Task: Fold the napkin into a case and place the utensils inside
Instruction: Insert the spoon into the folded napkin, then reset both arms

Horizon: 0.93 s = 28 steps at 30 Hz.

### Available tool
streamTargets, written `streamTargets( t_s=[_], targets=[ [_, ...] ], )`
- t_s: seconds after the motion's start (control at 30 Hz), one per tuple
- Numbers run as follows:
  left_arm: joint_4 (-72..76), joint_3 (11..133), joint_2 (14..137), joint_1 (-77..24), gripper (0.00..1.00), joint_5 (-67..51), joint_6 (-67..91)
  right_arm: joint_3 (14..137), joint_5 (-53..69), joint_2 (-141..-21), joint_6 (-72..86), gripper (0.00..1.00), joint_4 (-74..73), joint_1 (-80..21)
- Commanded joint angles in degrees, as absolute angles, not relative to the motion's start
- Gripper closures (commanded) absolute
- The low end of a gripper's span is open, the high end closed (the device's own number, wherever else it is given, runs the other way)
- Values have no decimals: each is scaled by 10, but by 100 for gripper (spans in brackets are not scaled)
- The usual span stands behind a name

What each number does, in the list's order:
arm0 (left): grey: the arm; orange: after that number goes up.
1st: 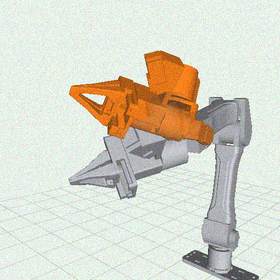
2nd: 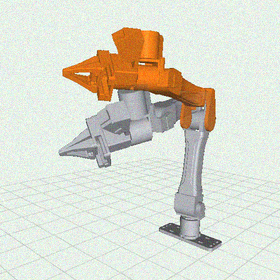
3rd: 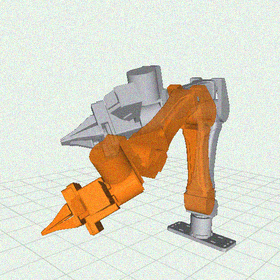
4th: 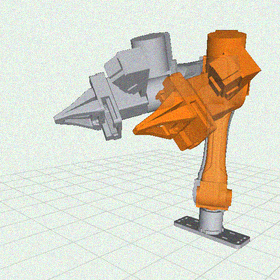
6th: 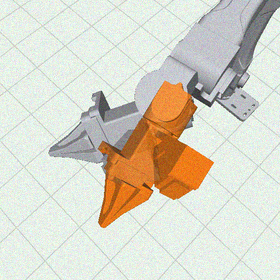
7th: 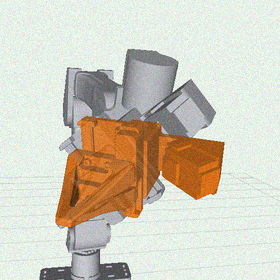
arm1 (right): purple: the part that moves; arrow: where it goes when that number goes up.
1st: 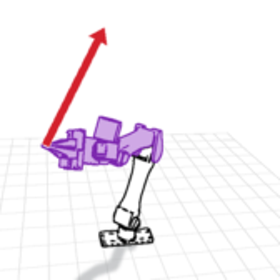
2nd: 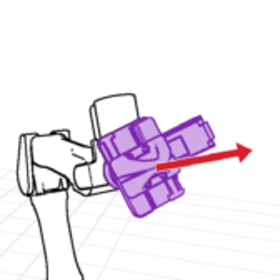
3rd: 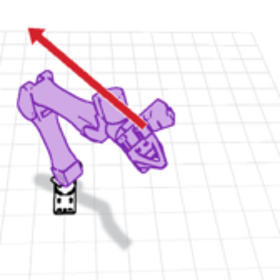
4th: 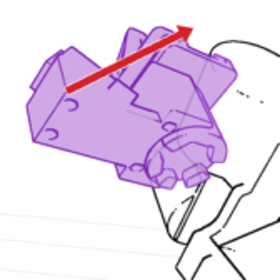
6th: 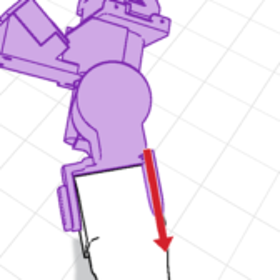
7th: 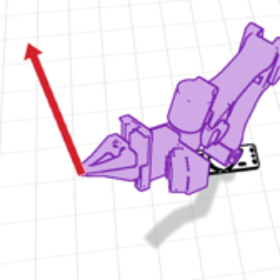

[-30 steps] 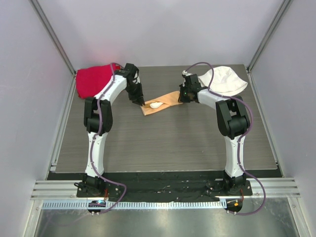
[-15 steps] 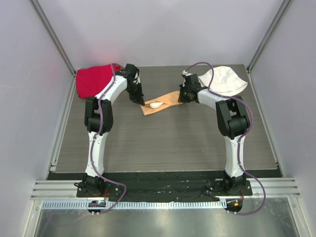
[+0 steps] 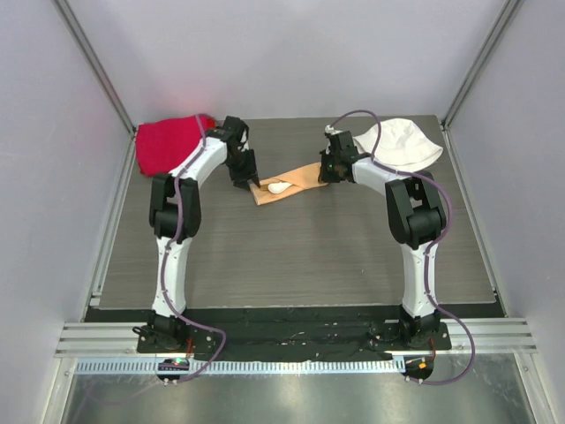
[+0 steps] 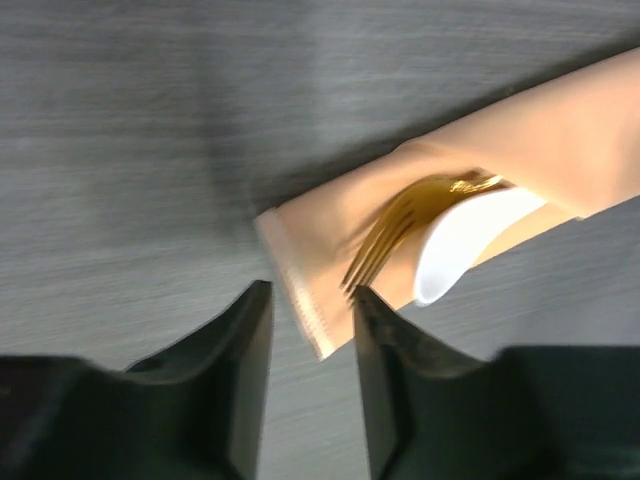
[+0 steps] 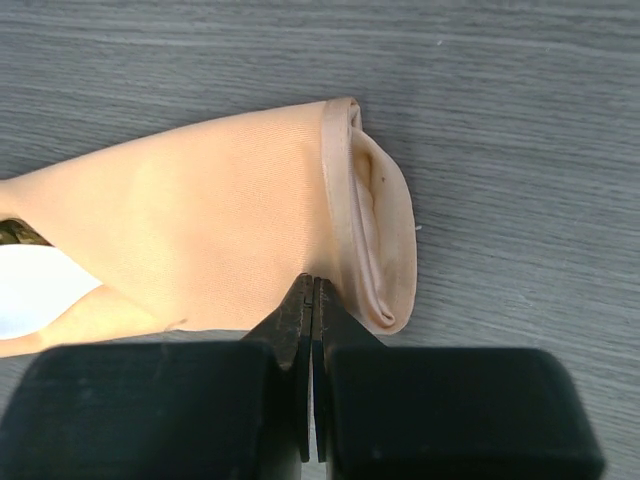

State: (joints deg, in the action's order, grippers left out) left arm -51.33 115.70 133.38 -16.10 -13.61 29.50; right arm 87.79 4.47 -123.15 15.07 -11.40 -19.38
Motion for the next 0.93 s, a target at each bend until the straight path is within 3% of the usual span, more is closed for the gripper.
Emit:
streamTargets(
  t_s=[0.0,0.07,0.13,0.2,0.27,0.43,0.5,0.57,0.6,0.77,0.9],
  targets=[
    [-474,1091,1191,-158,52,-63,287,953,19,-1205,150,98,-156,-204],
    [-471,1068,1132,-164,50,-55,280,968,11,-1193,149,92,-183,-208],
    [-456,1015,1087,-177,48,-57,272,984,-17,-1157,144,79,-200,-219],
    [-450,976,1018,-215,46,-48,261,989,-44,-1128,149,66,-239,-228],
    [-425,904,969,-269,42,-25,261,987,-78,-1079,165,60,-291,-240],
    [-317,746,774,-393,27,19,309,813,-117,-920,211,44,-319,-267],
    [-222,649,718,-448,15,30,346,748,-107,-824,237,25,-315,-275],
    [-111,544,635,-492,4,28,369,650,-87,-752,253,19,-298,-279],
    [-80,515,607,-503,0,32,386,576,-77,-672,256,0,-283,-286],
    [50,366,473,-543,0,57,439,405,-47,-478,332,0,-186,-291],
    [131,293,403,-563,0,62,456,379,-8,-451,381,0,-194,-292]
  ],
)
